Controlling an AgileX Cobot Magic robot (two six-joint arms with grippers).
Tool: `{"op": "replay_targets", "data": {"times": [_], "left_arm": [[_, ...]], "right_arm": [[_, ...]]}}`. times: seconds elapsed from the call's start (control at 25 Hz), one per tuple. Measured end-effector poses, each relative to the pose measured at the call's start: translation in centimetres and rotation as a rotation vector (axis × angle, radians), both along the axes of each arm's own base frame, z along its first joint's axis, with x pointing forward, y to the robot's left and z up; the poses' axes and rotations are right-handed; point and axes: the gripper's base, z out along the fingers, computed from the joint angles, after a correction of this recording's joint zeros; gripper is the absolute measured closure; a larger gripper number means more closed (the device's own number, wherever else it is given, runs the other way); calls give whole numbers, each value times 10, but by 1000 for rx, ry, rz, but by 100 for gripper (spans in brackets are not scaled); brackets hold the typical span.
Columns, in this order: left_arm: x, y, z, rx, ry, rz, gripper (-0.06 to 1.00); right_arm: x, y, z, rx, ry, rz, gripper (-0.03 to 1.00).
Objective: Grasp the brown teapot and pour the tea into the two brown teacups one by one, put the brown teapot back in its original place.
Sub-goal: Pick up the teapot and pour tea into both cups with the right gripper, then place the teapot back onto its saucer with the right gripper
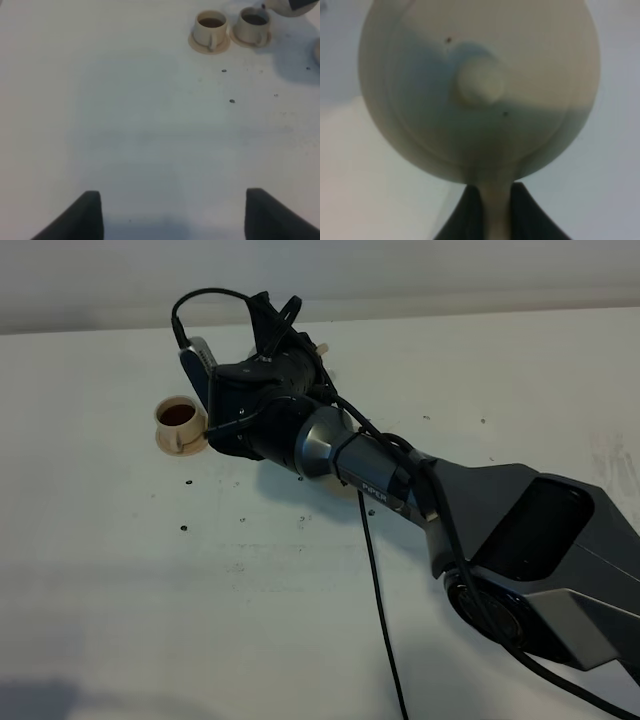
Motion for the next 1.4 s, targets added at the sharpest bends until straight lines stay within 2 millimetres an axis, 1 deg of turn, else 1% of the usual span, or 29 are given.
{"op": "replay_targets", "data": {"times": [0.24, 0.36, 0.52, 0.68, 0.84, 0.96, 1.08, 1.24, 1.4], "left_arm": [[0, 0, 0, 0, 0, 0, 35], [0, 0, 0, 0, 0, 0, 35], [0, 0, 0, 0, 0, 0, 35], [0, 0, 0, 0, 0, 0, 35], [0, 0, 0, 0, 0, 0, 35], [0, 0, 0, 0, 0, 0, 35], [0, 0, 0, 0, 0, 0, 35], [0, 0, 0, 0, 0, 0, 35], [0, 0, 0, 0, 0, 0, 35]], "right_arm": [[-6, -4, 13, 115, 40, -96, 85], [-14, -7, 23, 193, 114, -167, 85], [-28, -6, 43, 352, 247, -233, 85], [-40, -1, 55, 547, 339, -315, 85], [-50, 7, 52, 802, 438, -537, 85], [-57, 13, 49, 925, 520, -666, 85], [-62, 17, 48, 983, 579, -728, 85], [-64, 19, 47, 1007, 614, -758, 85], [-63, 21, 35, 990, 619, -776, 85]]}}
